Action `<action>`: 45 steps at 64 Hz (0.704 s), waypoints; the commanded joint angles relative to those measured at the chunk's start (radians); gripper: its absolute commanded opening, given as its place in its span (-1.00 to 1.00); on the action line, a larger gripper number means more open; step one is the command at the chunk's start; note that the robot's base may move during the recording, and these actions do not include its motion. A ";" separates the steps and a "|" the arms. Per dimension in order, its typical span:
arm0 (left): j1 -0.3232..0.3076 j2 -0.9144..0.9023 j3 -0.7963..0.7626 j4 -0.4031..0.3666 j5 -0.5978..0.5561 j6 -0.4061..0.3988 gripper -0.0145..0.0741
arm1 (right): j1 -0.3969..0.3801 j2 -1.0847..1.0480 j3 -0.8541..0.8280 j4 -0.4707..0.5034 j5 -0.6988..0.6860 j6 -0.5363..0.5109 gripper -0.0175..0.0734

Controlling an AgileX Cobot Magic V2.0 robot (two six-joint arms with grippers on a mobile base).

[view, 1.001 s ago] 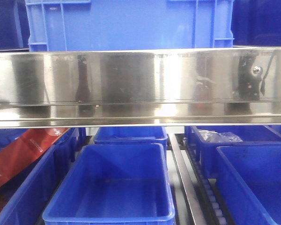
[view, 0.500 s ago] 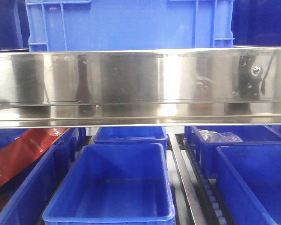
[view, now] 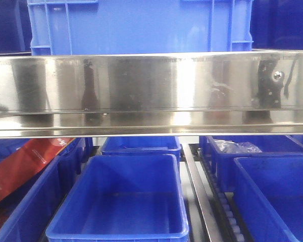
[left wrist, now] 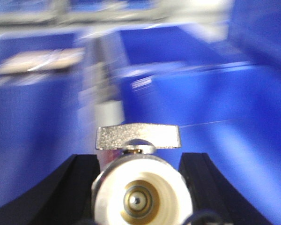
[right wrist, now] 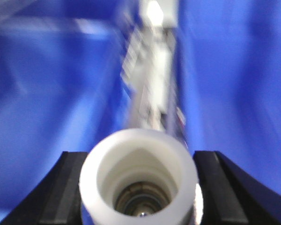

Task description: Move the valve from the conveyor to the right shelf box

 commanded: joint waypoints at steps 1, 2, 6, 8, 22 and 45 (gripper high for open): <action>-0.073 0.039 -0.062 -0.032 -0.054 0.012 -0.92 | 0.050 0.028 -0.082 0.021 -0.109 -0.020 -0.95; -0.086 0.053 -0.071 -0.032 -0.054 0.012 -0.92 | 0.059 0.042 -0.101 0.021 -0.112 -0.023 -0.95; -0.146 0.097 -0.108 -0.032 -0.054 0.012 -0.92 | 0.100 0.088 -0.152 0.021 -0.114 -0.023 -0.95; -0.169 0.118 -0.123 -0.032 -0.057 0.012 -0.92 | 0.118 0.110 -0.177 0.021 -0.114 -0.023 -0.95; -0.298 0.293 -0.188 -0.032 -0.067 0.012 -0.92 | 0.231 0.295 -0.313 0.021 -0.114 -0.023 -0.95; -0.318 0.477 -0.189 -0.030 -0.066 0.012 -0.92 | 0.262 0.526 -0.317 0.022 -0.111 -0.023 -0.95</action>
